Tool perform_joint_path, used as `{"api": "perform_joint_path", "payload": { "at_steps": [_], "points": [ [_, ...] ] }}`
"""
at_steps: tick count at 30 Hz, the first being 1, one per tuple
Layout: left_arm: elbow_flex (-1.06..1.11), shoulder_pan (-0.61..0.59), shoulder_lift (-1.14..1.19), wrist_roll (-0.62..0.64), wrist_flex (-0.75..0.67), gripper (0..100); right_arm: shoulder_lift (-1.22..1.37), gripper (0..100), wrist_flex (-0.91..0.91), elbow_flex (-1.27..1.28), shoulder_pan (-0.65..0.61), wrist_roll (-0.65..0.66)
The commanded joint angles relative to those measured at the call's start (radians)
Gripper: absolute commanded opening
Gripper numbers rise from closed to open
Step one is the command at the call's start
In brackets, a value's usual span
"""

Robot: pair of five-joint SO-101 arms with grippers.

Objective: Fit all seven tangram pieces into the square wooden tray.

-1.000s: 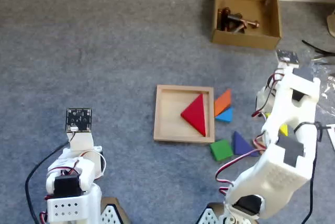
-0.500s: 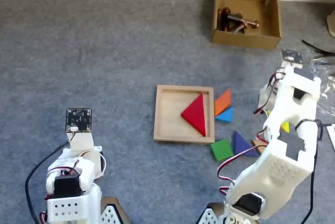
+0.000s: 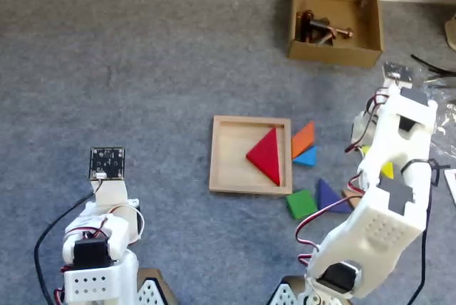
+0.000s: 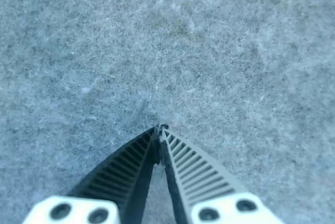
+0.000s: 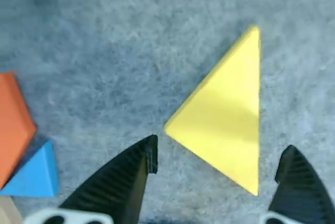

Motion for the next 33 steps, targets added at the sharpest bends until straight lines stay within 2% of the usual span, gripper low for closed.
{"api": "perform_joint_path", "payload": {
  "at_steps": [1,8,28,33],
  "points": [
    [0.021,-0.008,0.007,0.002,0.008,0,-0.019,34.3,-0.027,-0.068,-0.025,0.0],
    [0.021,-0.008,0.007,0.002,0.008,0,-0.019,34.3,-0.039,-0.068,-0.024,0.046],
    [0.021,-0.008,0.007,0.002,0.008,0,0.151,34.1,-0.004,-0.205,0.041,0.041],
    [0.021,-0.008,0.007,0.002,0.008,0,0.156,30.2,0.03,-0.203,0.038,0.046]
  ]
}}
